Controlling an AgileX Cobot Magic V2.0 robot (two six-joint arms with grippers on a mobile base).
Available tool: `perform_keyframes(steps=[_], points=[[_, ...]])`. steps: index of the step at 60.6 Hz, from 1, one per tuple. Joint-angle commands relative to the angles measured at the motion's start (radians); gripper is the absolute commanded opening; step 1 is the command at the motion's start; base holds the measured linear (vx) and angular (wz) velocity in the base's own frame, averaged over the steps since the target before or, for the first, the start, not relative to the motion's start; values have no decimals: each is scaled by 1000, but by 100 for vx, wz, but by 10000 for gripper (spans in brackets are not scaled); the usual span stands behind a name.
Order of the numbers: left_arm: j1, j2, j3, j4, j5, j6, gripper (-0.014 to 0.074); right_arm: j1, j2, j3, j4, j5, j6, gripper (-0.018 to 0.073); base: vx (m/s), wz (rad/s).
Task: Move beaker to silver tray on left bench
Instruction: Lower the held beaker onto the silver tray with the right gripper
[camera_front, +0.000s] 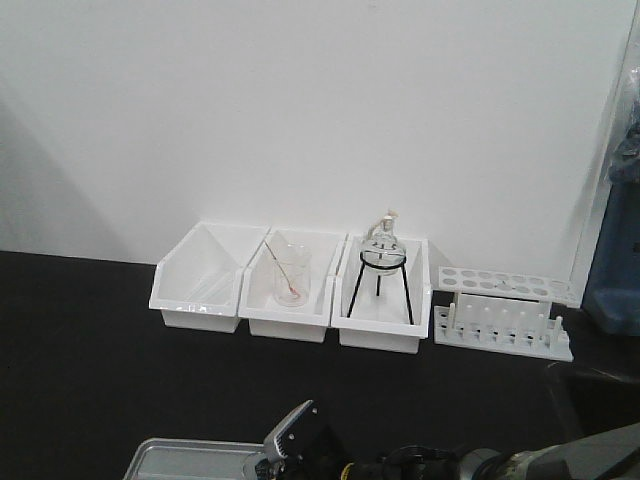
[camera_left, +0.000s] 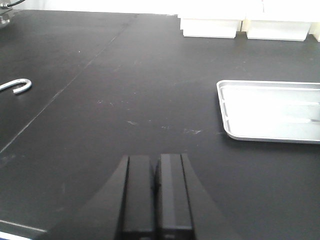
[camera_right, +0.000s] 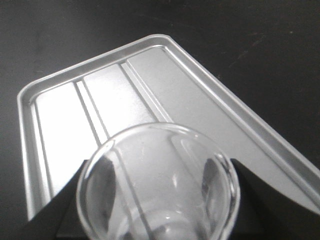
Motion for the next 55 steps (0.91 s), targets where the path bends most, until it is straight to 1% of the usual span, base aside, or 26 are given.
perform_keyframes(steps=[1, 9, 18, 26, 31, 42, 55], points=[[0, -8, 19, -7, -79, 0, 1, -3, -59, -27, 22, -35, -8, 62, 0, 0], [0, -8, 19, -7, -79, 0, 1, -3, -59, -27, 6, -10, -8, 85, 0, 0], [0, -8, 19, -7, -79, 0, 1, -3, -59, -27, -30, -10, -4, 147, 0, 0], [0, -8, 19, -7, -79, 0, 1, -3, -59, -27, -26, -11, -4, 243, 0, 0], [0, -8, 19, -7, -79, 0, 1, -3, -59, -27, -24, -11, -4, 325, 0, 0], [0, -8, 19, -7, -79, 0, 1, -4, -65, -27, -24, -17, -4, 463, 0, 0], [0, -8, 19, -7, -79, 0, 1, -4, -115, -27, -24, -10, -1, 571, 0, 0]])
